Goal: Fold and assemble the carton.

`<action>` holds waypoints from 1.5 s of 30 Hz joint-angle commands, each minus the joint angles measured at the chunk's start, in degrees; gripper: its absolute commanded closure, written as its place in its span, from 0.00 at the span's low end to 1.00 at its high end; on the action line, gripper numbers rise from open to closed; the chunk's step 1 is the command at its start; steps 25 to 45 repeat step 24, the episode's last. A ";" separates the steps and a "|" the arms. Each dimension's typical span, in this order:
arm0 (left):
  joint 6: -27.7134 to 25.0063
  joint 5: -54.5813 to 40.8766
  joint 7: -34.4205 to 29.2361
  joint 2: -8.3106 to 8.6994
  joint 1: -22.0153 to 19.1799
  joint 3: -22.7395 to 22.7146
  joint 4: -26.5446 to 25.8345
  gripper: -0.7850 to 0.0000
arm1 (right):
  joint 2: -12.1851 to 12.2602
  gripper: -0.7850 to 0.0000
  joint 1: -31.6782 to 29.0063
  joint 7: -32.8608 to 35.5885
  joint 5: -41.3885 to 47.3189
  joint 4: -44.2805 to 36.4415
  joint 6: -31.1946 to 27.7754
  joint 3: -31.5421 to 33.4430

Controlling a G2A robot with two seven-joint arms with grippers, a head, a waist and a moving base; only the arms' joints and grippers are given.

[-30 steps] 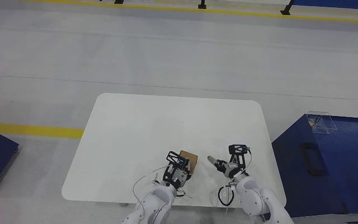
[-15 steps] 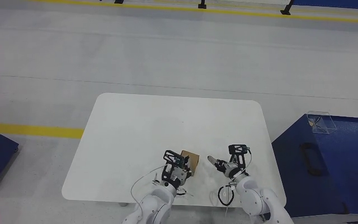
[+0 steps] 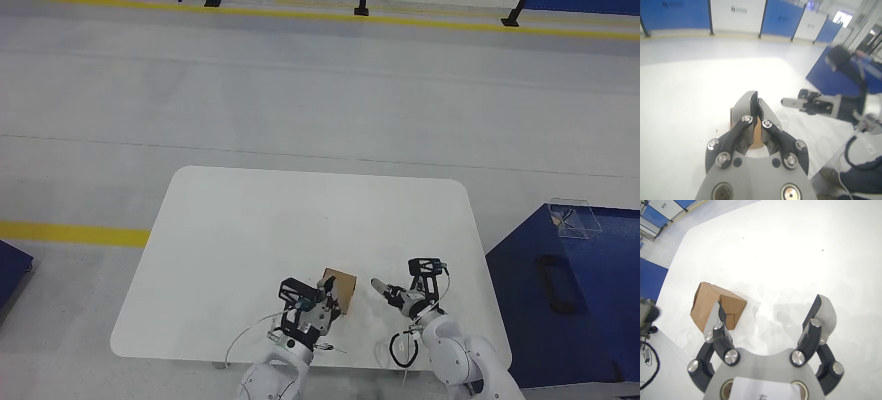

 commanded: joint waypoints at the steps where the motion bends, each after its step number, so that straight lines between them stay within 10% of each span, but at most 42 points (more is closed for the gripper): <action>1: 0.04 -0.07 2.62 0.13 1.23 -0.44 -0.56 0.00 | 0.00 0.00 0.00 0.00 0.00 0.00 0.00 0.00; 2: 0.02 0.00 2.97 0.15 1.52 -0.45 -0.64 1.00 | 0.00 0.00 0.00 0.00 0.00 0.00 0.00 0.00; 5: 0.04 -0.07 3.11 0.14 1.30 -0.46 -0.59 0.93 | 0.00 0.00 0.00 0.00 0.00 0.00 0.00 0.00; 11: 0.04 -0.07 2.60 0.13 1.23 -0.43 -0.55 0.42 | 0.00 0.00 0.00 0.00 0.00 0.00 0.00 0.00; 18: 0.04 -0.07 2.61 0.13 1.23 -0.44 -0.56 0.07 | 0.00 0.00 0.00 0.00 0.00 0.00 0.00 0.00; 45: 0.04 -0.07 2.61 0.13 1.23 -0.44 -0.56 0.00 | 0.00 0.00 0.00 0.00 0.00 0.00 0.00 0.00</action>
